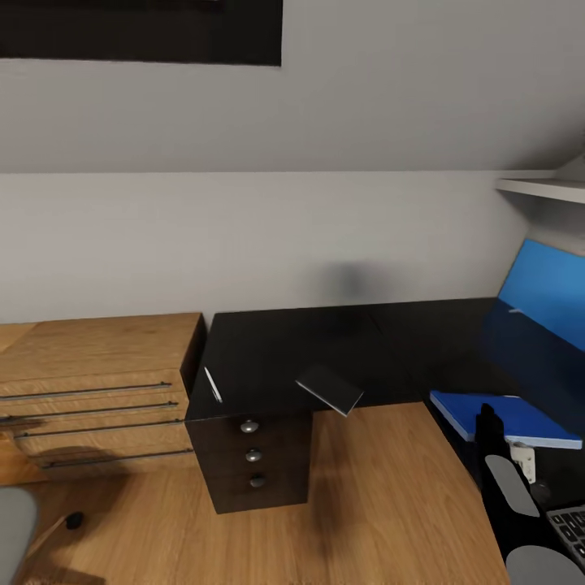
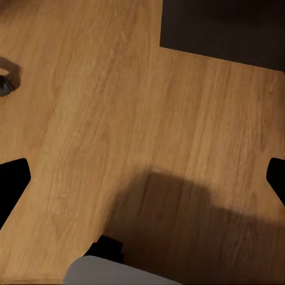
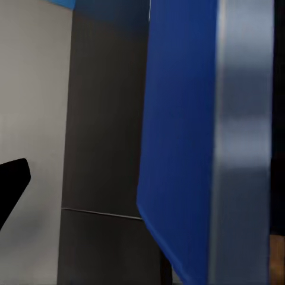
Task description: In the bedroom, organize the workspace by keeping the computer under the desk, ensuring the monitor is on the desk, placing the keyboard on the desk next to the monitor, placing the mouse on the desk next to the keyboard, moving the folder from the swivel chair onto the desk next to the mouse, stacking the notebook on top of the folder with the pen on top of the notebook, and positioning the swivel chair next to the desk.
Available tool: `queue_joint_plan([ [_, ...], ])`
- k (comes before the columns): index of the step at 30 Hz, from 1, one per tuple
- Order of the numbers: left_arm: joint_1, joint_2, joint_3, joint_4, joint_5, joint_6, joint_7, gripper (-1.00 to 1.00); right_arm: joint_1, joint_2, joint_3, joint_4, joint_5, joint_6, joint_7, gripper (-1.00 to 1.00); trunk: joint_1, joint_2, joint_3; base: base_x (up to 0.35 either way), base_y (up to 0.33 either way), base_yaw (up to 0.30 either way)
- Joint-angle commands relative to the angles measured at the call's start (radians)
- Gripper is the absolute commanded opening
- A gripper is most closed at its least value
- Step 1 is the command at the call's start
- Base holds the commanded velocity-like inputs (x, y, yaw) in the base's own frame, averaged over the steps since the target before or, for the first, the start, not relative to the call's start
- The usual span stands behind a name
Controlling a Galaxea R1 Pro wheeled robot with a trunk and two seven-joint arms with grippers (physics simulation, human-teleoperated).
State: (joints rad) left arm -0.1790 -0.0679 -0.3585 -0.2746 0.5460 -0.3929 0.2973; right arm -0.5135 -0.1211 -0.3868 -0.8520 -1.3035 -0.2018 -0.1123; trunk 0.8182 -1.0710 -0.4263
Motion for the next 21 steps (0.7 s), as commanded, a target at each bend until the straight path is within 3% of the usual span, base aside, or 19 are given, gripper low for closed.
queue_joint_plan([
  [1, -0.001, 0.000, -0.009, 0.000, 0.005, -0.003, 0.008, 1.00, 0.000, 0.000, 0.002, -0.001, -0.010, -0.005, -0.002, 1.00, 0.000, -0.001, -0.001, -0.189, -0.110, 0.000],
  [21, -0.001, 0.000, -0.009, 0.000, 0.005, -0.003, 0.008, 1.00, 0.000, 0.000, 0.003, -0.005, -0.007, -0.005, 0.006, 1.00, 0.000, -0.001, -0.001, -0.021, -0.012, 0.000],
])
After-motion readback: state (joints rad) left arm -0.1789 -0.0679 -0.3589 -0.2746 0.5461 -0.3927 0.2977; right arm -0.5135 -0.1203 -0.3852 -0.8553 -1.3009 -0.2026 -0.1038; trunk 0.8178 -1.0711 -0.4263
